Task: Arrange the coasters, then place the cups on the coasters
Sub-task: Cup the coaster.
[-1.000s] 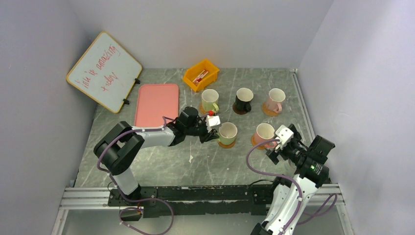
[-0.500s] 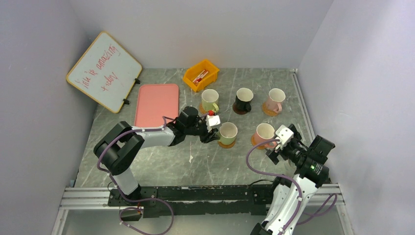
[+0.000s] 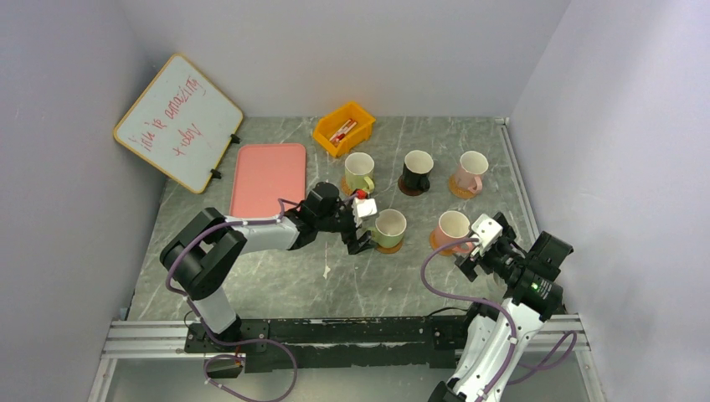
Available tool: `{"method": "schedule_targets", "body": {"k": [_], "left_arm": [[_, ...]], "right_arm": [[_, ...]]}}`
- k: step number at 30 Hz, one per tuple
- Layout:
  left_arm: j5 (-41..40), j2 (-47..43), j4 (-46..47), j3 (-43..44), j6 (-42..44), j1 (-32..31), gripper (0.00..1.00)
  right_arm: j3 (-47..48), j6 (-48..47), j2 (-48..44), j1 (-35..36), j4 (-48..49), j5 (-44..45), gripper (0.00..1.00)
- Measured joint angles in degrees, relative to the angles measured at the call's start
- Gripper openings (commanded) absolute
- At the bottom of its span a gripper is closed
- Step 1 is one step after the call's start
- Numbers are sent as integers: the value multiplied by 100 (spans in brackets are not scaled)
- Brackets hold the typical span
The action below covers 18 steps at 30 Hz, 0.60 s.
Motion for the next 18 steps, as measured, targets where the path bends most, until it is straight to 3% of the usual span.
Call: {"method": "schedule_targets", "body": {"k": [18], "left_arm": [[-76, -1080, -380, 7, 380, 0, 97]], "right_arm": [[0, -59, 0, -2, -68, 0, 100]]}}
